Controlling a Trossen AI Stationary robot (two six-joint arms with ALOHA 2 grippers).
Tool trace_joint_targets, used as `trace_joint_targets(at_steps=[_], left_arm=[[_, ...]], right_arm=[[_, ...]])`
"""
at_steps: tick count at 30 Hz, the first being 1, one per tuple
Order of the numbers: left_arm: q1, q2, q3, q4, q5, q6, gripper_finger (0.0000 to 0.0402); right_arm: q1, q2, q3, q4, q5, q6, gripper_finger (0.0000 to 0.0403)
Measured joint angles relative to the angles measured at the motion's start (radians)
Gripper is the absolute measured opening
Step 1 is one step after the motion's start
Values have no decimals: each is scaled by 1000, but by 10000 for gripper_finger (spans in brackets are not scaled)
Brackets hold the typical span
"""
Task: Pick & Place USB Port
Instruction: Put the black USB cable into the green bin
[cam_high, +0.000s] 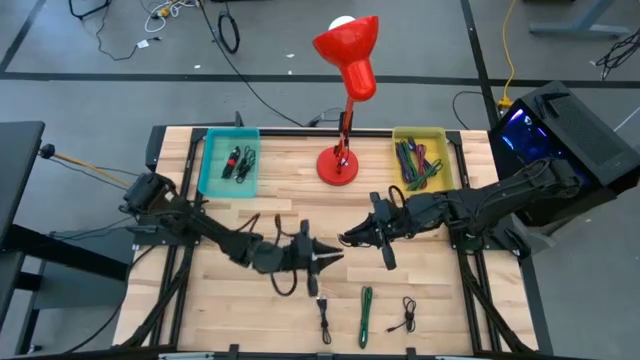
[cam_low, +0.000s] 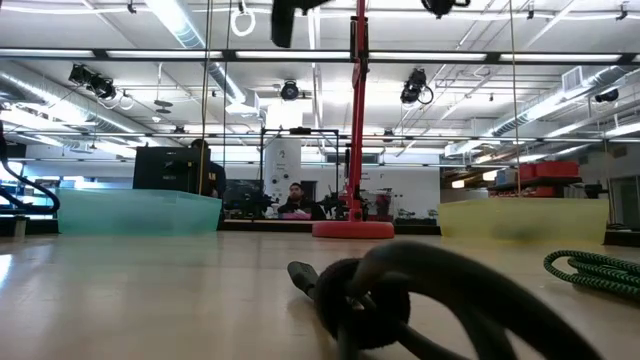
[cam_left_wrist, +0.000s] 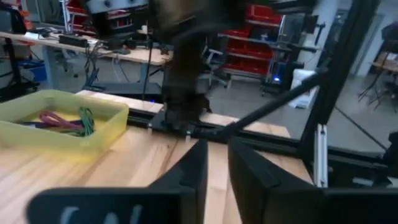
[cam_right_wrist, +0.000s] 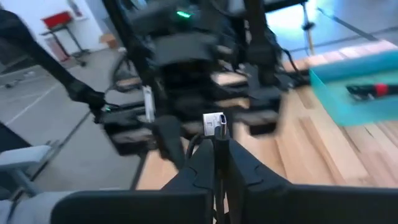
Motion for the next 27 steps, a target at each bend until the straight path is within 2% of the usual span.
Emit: trace_joint_targets(at_steps=[7,12,21,27], left_arm=[[96,0,0,74,222,-3,155],[121,1,0,148,250,26,192],[144,1,0,216,262,41,190],[173,1,1,255,337,18,171]], right_arm=[[0,-3,26,-5,-28,-23,9],[0,-5,27,-2,-37,-31,9],[-1,-5,27,37,-42,-42,9],[-1,-5,27,64,-46,-57,9]])
